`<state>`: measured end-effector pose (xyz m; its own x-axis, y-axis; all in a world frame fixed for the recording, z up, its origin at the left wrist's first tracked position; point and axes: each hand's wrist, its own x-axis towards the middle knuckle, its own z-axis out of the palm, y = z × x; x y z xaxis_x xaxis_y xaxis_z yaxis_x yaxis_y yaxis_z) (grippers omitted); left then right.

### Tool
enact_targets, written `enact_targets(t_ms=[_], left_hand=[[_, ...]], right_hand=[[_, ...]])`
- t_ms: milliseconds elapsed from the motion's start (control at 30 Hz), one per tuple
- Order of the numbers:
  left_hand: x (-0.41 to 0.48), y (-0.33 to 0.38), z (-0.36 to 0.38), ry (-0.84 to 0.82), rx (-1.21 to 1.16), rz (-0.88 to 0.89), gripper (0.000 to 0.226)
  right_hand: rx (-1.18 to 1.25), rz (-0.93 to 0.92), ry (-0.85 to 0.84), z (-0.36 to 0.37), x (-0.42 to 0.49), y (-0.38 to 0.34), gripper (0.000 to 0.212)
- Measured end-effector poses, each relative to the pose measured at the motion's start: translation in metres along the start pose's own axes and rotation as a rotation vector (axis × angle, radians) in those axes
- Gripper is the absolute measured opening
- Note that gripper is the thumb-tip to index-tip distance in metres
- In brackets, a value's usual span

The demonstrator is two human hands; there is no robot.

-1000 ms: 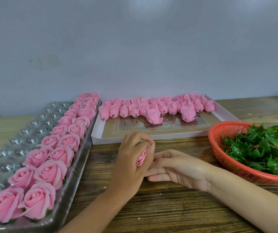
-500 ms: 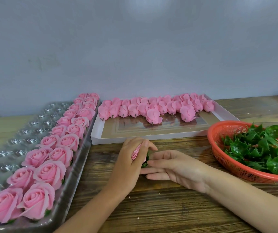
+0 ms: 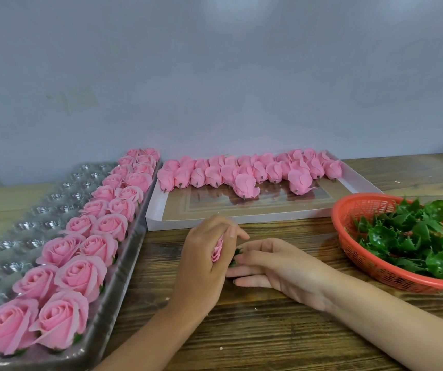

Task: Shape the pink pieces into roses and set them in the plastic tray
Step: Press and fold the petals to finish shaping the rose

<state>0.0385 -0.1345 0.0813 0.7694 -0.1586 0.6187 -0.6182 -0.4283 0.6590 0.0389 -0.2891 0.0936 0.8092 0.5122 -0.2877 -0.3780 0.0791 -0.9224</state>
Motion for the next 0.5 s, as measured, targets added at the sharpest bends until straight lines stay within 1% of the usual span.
enact_targets(t_ms=[167, 367, 500], left_hand=[[0.0006, -0.0005, 0.0019, -0.070, 0.063, 0.027, 0.043], [0.0027, -0.0007, 0.0023, -0.093, 0.012, -0.038, 0.044], [0.0018, -0.0019, 0.0030, -0.111, 0.020, -0.073, 0.039]], right_hand=[[-0.009, -0.015, -0.025, -0.0009, -0.0006, -0.0001, 0.026], [0.032, -0.029, -0.043, -0.0041, -0.0002, 0.0014, 0.025], [0.037, -0.024, -0.058, -0.0054, -0.0001, 0.0009, 0.027]])
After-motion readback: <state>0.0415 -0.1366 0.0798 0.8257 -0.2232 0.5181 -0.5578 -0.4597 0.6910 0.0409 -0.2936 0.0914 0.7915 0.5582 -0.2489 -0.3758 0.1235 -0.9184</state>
